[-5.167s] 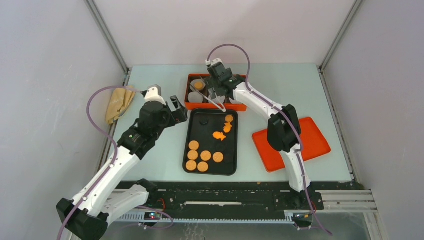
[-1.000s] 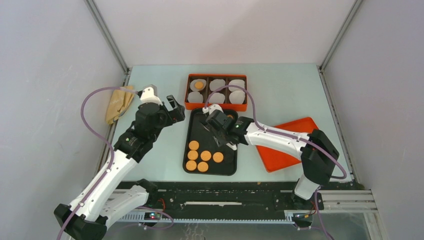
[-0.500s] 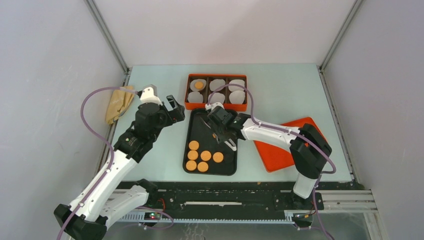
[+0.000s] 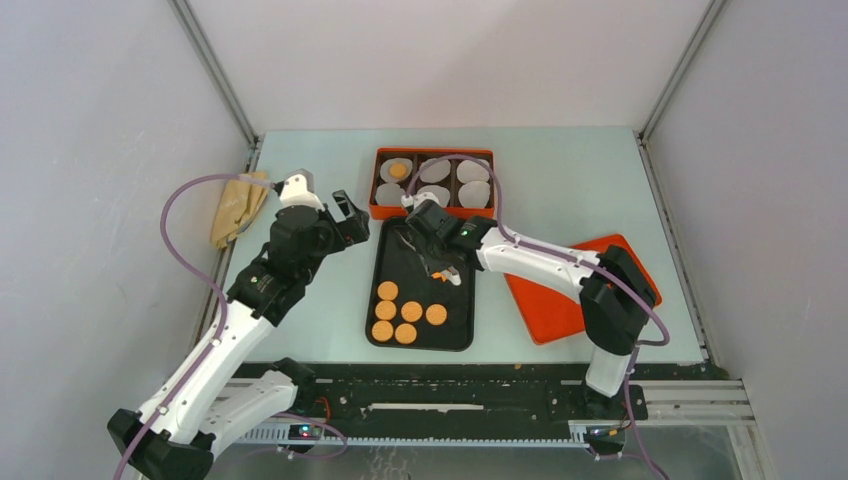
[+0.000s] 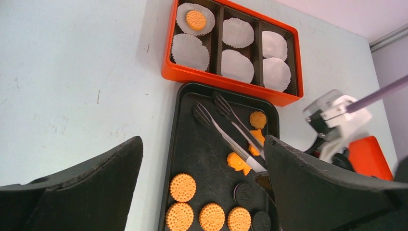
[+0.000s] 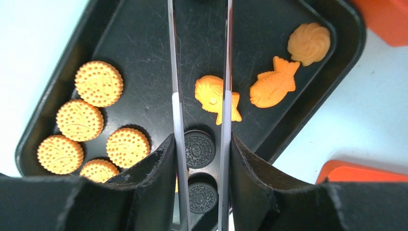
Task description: Pack the cookies
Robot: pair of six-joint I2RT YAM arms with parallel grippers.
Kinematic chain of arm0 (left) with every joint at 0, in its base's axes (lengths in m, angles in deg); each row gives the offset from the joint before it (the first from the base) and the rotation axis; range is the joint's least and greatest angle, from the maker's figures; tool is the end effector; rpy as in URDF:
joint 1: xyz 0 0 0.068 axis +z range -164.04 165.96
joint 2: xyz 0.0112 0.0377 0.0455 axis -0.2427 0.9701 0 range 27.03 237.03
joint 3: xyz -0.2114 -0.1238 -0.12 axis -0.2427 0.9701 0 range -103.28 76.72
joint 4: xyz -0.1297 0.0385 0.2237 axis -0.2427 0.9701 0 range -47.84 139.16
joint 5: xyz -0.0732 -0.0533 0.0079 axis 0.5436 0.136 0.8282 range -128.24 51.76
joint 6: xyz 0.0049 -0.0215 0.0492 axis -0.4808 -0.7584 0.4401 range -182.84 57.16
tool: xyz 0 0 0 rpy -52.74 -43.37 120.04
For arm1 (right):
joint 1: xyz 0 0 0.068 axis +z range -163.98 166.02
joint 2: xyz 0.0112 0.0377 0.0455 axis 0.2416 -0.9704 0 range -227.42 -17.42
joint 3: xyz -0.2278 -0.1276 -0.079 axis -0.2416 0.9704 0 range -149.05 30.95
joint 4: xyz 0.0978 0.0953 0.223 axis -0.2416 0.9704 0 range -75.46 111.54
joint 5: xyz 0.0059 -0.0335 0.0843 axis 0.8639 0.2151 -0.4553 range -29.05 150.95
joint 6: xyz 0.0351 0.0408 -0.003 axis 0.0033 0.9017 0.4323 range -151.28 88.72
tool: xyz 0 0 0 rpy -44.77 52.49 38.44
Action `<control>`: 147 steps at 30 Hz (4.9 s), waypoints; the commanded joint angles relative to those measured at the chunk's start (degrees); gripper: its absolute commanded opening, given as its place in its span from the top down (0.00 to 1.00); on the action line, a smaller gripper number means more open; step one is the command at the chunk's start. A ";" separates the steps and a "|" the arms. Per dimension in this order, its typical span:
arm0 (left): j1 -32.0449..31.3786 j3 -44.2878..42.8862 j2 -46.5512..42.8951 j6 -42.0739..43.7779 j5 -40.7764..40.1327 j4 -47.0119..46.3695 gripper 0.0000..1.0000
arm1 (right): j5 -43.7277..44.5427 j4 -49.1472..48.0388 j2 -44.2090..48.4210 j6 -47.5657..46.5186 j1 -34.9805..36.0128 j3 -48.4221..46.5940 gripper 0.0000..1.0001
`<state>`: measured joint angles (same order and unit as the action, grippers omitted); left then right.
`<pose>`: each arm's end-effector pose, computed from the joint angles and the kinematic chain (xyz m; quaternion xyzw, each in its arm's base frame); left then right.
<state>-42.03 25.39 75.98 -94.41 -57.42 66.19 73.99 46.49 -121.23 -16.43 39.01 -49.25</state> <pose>0.1723 -0.0784 0.3430 -0.1191 0.8124 -0.1555 0.5492 0.2430 0.3090 0.2371 -0.2783 0.9079 0.0742 0.3046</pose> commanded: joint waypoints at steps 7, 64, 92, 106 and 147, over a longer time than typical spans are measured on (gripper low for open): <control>0.04 -0.83 -0.69 -0.16 -0.90 -0.20 0.00 | 4.27 1.20 6.31 -3.02 -0.98 -10.20 0.87; 0.04 -0.22 -1.63 0.91 -1.44 0.40 0.00 | -1.50 -0.85 -13.20 -5.12 -6.76 -27.89 0.46; 0.04 0.75 -3.18 -2.33 2.21 -0.22 0.00 | 7.33 3.91 18.44 7.85 15.16 13.56 0.50; 0.04 0.97 -4.51 -2.75 1.78 0.62 0.00 | 6.24 8.94 18.14 9.15 21.41 14.20 0.49; 0.04 1.75 -5.39 -2.75 0.95 1.30 0.00 | -3.45 1.64 12.41 5.69 13.19 7.69 0.82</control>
<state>-42.03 26.33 71.24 -96.95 -56.05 68.42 68.92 48.26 -112.77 -10.79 52.15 -38.57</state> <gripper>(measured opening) 0.996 0.455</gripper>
